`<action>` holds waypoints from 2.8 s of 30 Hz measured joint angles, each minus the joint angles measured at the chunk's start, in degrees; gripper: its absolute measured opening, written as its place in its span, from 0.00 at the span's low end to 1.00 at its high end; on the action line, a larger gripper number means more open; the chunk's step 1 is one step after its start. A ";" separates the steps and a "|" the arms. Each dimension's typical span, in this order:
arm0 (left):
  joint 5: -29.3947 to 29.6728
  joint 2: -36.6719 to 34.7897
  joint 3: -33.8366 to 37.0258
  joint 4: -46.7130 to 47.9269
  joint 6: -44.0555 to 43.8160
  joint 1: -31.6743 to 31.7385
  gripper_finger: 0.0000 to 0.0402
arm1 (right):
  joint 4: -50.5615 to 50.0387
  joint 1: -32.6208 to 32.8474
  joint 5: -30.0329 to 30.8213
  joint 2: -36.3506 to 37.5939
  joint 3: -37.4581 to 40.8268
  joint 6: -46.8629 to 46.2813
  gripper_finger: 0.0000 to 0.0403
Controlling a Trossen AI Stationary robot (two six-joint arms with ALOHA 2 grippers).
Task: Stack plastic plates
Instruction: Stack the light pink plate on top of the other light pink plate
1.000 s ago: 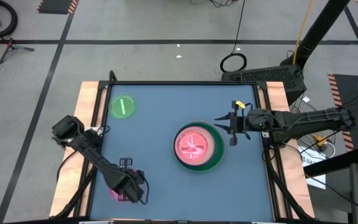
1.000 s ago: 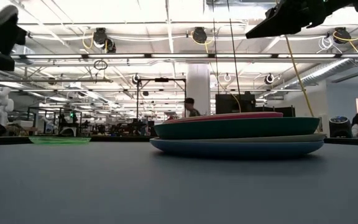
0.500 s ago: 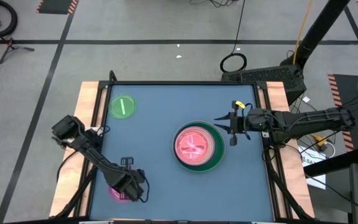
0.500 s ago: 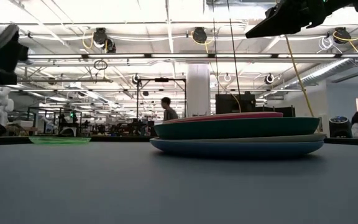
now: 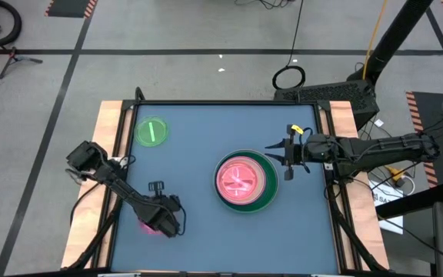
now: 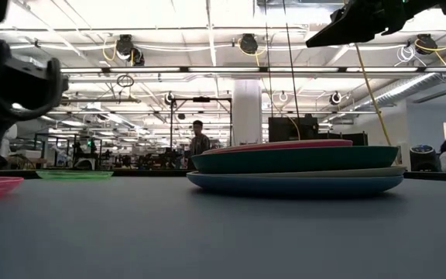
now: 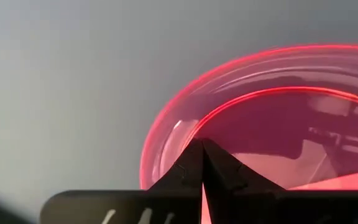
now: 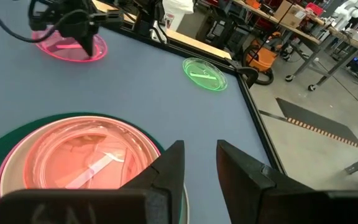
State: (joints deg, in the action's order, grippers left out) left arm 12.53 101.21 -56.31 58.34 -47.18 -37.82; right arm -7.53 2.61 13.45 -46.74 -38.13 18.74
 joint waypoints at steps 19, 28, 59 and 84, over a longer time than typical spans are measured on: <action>-4.91 -7.32 -7.76 -3.85 -11.65 0.01 0.03 | 0.00 0.00 0.00 0.00 0.00 -1.08 0.22; -6.13 -6.68 -7.78 -8.21 -23.73 -5.48 0.22 | 0.00 -0.01 0.00 0.00 0.01 -0.29 0.22; -0.06 5.11 -7.93 -9.28 -24.43 -9.19 0.38 | 1.36 -0.02 0.02 0.02 0.02 0.48 0.22; 15.41 5.22 -23.88 7.72 2.57 -4.53 0.02 | 1.30 0.00 0.02 0.00 0.02 0.59 0.22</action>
State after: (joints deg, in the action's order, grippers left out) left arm 27.94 106.43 -80.19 66.07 -44.61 -42.35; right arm -6.23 2.61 13.47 -46.74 -38.11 19.33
